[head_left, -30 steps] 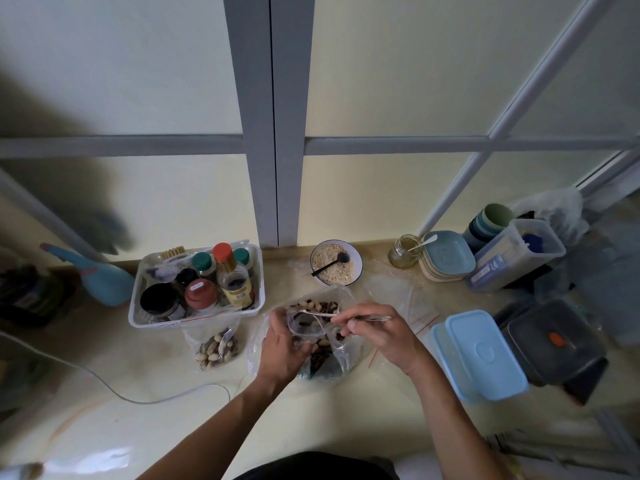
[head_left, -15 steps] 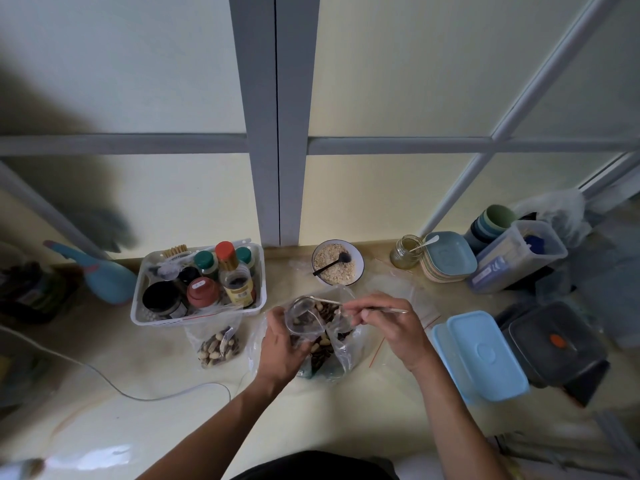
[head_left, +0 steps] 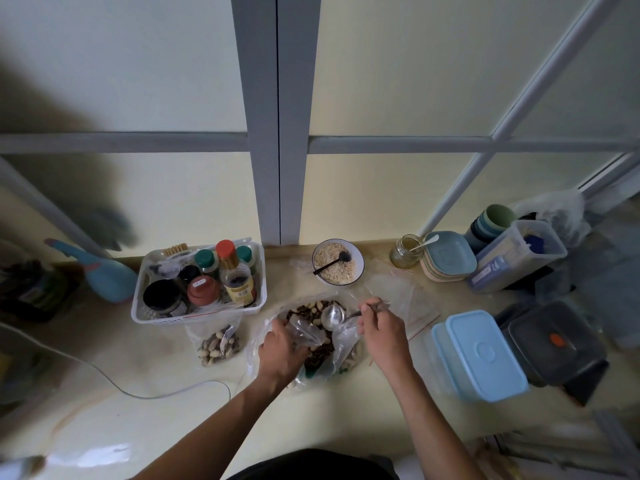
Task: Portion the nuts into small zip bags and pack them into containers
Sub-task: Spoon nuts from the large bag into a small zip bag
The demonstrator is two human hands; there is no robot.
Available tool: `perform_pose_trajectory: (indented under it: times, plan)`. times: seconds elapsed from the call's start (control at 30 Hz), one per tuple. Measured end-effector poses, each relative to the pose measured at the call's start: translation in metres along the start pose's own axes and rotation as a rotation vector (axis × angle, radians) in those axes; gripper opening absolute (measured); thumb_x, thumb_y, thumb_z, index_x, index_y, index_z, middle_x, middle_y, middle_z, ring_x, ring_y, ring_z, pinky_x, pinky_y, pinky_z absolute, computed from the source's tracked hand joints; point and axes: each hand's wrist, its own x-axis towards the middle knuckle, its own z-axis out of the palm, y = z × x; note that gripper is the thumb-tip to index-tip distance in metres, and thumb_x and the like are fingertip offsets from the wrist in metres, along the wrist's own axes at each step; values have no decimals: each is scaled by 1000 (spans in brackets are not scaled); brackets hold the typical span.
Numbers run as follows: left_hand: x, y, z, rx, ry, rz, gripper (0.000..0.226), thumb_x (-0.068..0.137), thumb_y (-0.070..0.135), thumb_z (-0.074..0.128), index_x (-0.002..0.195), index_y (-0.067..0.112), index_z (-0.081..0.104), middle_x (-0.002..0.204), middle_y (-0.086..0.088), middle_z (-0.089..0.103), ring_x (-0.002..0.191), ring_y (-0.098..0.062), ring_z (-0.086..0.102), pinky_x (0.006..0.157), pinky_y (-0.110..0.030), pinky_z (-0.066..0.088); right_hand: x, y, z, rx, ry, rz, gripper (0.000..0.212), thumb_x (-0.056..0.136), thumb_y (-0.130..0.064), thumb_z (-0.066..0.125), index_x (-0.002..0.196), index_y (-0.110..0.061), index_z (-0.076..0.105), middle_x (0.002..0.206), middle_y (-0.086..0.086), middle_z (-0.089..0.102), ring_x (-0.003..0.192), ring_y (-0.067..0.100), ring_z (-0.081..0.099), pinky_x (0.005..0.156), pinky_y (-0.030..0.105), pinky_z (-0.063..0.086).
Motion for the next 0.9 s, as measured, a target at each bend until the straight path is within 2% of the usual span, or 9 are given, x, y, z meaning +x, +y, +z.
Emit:
perform_pose_trajectory:
  times: [0.1,0.17,0.27,0.37,0.47,0.53,0.63,0.8,0.9]
  plan:
    - [-1,1,-2,-14,33,13,60,84,35,71,130,12,39,109,-5,67,96,-27,63,82,-41,51,1,5,2,-164,-10,-115,23,106,-22,46,105,-25,69,95,-4,70,88,14,65,75,27,50]
    - [-2,1,-5,-22,49,9,58,85,35,70,129,11,40,108,-6,66,96,-28,63,81,-41,50,1,8,1,-254,-23,-189,25,105,-24,48,112,-29,71,103,-5,71,94,13,65,81,28,54]
    - [-1,-1,-7,-44,81,7,49,83,30,65,123,13,42,107,-8,66,93,-28,62,78,-41,51,1,6,-3,-324,-79,-239,23,104,-26,52,112,-33,71,103,-5,72,90,13,65,79,33,56]
    - [-1,1,-7,-38,123,20,42,83,29,62,117,15,42,103,-5,64,92,-28,62,76,-41,50,-3,-3,-3,-405,-153,-294,21,104,-27,52,113,-32,70,102,-5,69,86,13,61,75,30,53]
    - [-1,4,-8,-44,174,4,44,80,23,60,118,16,40,98,-4,62,90,-29,59,79,-42,47,-14,-12,11,-506,-247,-355,19,104,-25,53,118,-29,65,109,-5,66,88,12,62,77,23,53]
    - [-1,4,-8,-49,177,-1,47,77,25,57,118,18,38,97,-4,62,89,-28,58,83,-46,48,-23,-18,22,-557,-244,-386,19,105,-26,50,120,-27,62,111,-3,65,91,16,64,78,27,52]
    - [1,2,-8,-51,170,4,49,73,30,53,119,19,38,101,-4,63,92,-29,60,84,-50,50,-30,-24,34,-577,-196,-360,23,106,-27,40,116,-20,59,110,2,66,95,24,65,78,33,48]
    - [-2,0,-8,-63,152,10,50,73,31,53,119,21,37,100,-2,62,92,-27,59,81,-47,50,-30,-26,41,-534,-153,-277,30,107,-26,35,107,-12,61,97,8,67,91,26,65,73,31,41]
    - [-3,-2,-8,-66,138,11,49,75,31,55,119,25,33,101,-2,63,92,-26,60,80,-46,50,-29,-18,45,-450,-137,-227,36,106,-27,37,101,-9,67,89,11,72,86,28,68,77,35,47]
